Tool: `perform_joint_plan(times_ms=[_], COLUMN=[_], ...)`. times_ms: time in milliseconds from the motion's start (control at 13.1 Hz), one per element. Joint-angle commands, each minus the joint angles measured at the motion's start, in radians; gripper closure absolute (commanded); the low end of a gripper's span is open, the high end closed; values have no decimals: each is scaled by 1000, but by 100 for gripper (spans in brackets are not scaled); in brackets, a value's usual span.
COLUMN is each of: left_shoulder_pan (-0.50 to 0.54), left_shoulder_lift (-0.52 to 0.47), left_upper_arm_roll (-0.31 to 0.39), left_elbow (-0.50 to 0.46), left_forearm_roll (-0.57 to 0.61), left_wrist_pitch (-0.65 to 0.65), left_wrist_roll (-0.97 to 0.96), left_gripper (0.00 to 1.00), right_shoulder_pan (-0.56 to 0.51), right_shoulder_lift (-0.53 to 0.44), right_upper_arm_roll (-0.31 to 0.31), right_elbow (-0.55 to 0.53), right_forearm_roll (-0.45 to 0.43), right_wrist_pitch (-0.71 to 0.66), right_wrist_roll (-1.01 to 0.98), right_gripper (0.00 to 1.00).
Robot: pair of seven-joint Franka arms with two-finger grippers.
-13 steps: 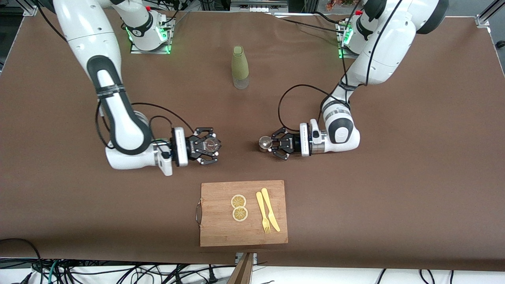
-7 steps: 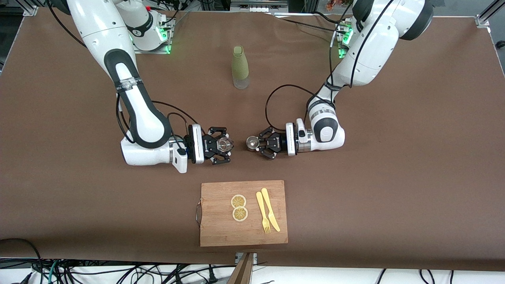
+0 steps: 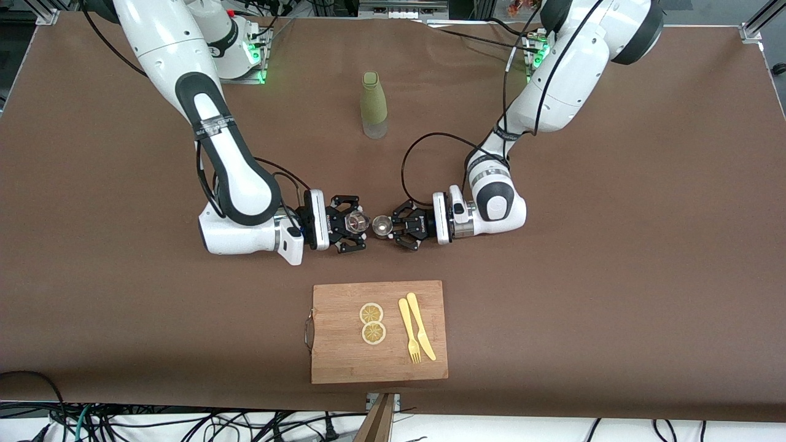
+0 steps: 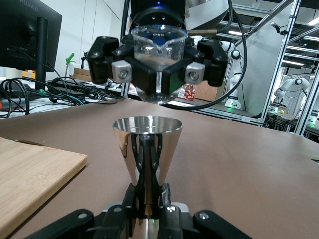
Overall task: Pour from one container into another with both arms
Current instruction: 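Tilt the glass cup over the jigger with the right gripper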
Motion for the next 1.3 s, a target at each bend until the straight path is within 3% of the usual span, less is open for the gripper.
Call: perform_joint_plan(times_ms=[0, 230, 536, 920, 1226], left_shoulder_pan=[-22, -23, -30, -33, -37], left_shoulder_lift=[24, 24, 24, 34, 37], left_upper_arm_roll=[2, 2, 2, 2, 2], left_elbow=[45, 45, 49, 63, 65], left_forearm_roll=[-45, -47, -53, -62, -62], left_wrist_pitch=[35, 37, 49, 50, 50], left_wrist_roll=[11, 11, 13, 14, 14], left_gripper=[100, 100, 100, 100, 100], right_shoulder_pan=[20, 22, 22, 54, 65], right_shoulder_lift=[-6, -7, -9, -9, -9], right_upper_arm_roll=[-11, -14, -10, -11, -14], right_elbow=[11, 14, 60, 68, 95], right_forearm_roll=[-41, -87, -239, -260, -334], right_wrist_pitch=[24, 37, 38, 67, 70], right_wrist_roll=[21, 32, 157, 209, 242], right_gripper=[100, 100, 100, 100, 100])
